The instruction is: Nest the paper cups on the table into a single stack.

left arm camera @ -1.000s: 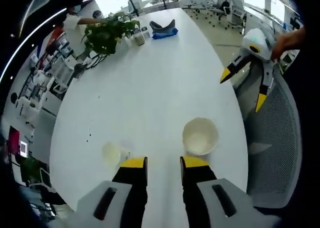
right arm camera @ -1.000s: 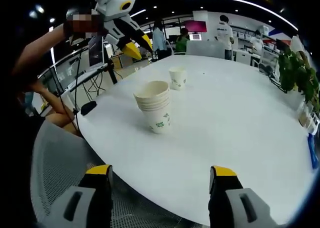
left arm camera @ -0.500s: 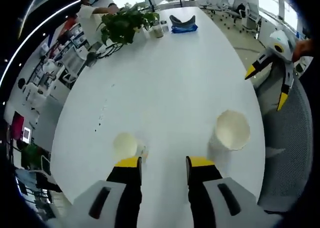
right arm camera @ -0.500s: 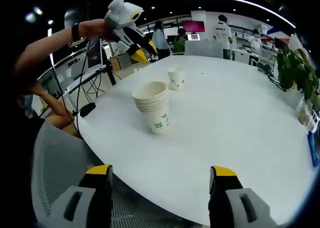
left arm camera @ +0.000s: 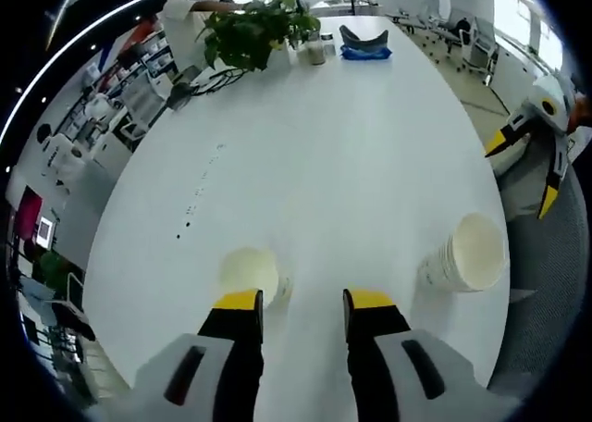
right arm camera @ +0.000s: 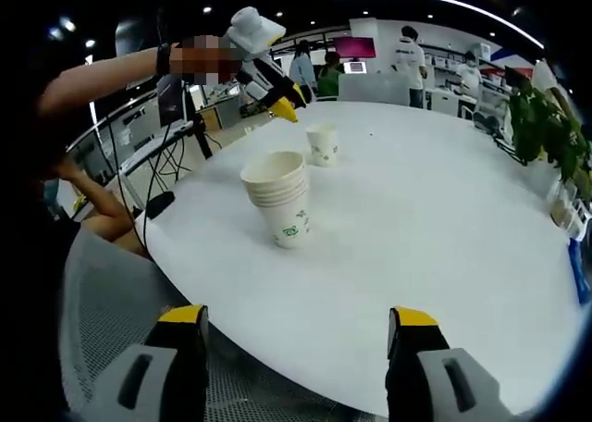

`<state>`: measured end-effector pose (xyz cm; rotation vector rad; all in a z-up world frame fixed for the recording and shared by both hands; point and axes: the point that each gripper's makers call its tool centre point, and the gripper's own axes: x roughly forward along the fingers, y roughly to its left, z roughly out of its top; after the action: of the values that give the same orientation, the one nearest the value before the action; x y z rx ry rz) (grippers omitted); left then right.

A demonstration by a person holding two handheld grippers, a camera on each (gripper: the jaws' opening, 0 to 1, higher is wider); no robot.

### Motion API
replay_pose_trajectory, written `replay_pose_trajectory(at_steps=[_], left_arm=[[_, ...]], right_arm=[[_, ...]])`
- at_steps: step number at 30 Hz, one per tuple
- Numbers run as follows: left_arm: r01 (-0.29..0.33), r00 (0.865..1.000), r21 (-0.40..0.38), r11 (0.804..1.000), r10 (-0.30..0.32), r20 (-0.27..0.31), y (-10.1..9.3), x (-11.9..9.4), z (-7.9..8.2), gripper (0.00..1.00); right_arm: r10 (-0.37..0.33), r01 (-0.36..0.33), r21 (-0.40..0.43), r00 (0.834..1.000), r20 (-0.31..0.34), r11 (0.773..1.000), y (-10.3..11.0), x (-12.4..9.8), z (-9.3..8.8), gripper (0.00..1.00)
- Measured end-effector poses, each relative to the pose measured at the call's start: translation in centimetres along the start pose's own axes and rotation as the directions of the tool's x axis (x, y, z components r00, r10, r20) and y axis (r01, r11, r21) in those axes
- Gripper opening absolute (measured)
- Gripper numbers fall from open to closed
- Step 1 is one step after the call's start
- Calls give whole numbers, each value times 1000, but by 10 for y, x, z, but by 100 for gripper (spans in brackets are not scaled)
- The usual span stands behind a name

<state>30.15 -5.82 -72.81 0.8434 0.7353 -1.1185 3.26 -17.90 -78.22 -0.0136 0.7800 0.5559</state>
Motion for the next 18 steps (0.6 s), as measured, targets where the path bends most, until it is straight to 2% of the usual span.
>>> replay_pose_trajectory(at_steps=[7,11,15,18], left_arm=[[10,1000,-33,999,-10,-11,14,25,-5,32],[21,1000,-47,999,-21,-8,12,28,0,31],[34,999,-58,998,-35,-17,11,38,-2,30],[39,999,-67,997,-40,-27,19,47,-7,30]], right_arm=[[-1,1,6,1000,-5,1000,-1,0,-1,80],[-1,1,10,1000,-5,1000,-2,-1,-1,80],[0,0,10,1000,-9,1000,-2,0,-2,80],[0,0,12,1000,-10,1000,-3,0,-2,80]])
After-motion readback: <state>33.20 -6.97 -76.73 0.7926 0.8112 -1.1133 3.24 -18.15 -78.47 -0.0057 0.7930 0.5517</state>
